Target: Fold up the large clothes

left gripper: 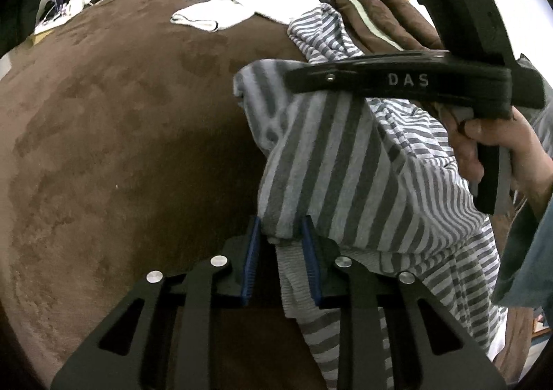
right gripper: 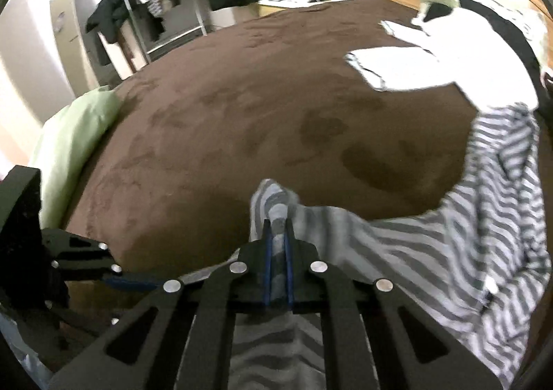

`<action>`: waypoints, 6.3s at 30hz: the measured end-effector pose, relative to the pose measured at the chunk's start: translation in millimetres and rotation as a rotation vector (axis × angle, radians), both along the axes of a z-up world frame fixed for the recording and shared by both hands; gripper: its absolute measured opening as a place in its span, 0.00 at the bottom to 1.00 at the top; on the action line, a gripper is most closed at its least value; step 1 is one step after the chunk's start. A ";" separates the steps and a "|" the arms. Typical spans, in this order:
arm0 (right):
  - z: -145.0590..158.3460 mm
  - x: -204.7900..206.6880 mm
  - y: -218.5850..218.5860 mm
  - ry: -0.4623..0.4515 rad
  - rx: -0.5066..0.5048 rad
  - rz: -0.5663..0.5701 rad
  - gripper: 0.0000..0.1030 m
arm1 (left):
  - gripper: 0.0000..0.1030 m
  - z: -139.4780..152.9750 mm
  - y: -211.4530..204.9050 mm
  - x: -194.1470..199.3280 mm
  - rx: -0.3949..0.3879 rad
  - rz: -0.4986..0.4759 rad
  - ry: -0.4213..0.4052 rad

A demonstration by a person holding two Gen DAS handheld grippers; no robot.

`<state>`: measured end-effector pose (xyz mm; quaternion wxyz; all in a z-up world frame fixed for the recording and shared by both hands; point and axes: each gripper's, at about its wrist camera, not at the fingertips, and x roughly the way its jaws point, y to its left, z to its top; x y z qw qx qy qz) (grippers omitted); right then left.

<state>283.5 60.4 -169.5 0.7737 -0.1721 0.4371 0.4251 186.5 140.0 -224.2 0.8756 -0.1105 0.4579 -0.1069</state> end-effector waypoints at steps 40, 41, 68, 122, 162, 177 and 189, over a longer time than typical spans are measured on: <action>-15.8 -117.0 -361.0 -0.015 0.156 -0.824 0.50 | 0.58 18.8 -49.4 18.2 0.049 -0.036 -0.011; -18.3 -117.5 -367.2 -0.014 0.158 -0.838 0.50 | 0.59 16.5 -51.2 19.6 0.051 -0.031 -0.007; -32.1 -94.9 -383.5 -0.078 0.147 -0.844 0.08 | 0.63 -2.4 -66.6 22.8 0.093 0.016 0.040; -65.7 -78.5 -426.1 -0.007 0.068 -0.957 0.10 | 0.61 -17.1 -80.8 51.4 0.157 0.004 0.006; 25.9 160.4 -202.5 -0.072 0.149 -0.502 0.68 | 0.93 19.4 -74.5 207.5 0.160 0.055 0.074; -46.4 244.3 -170.9 0.002 -0.036 -0.545 0.26 | 0.93 -30.1 -67.7 214.0 0.121 0.098 0.121; 42.2 175.3 -194.7 -0.166 0.185 -0.465 0.08 | 0.93 -7.7 -69.6 204.3 0.165 0.103 0.101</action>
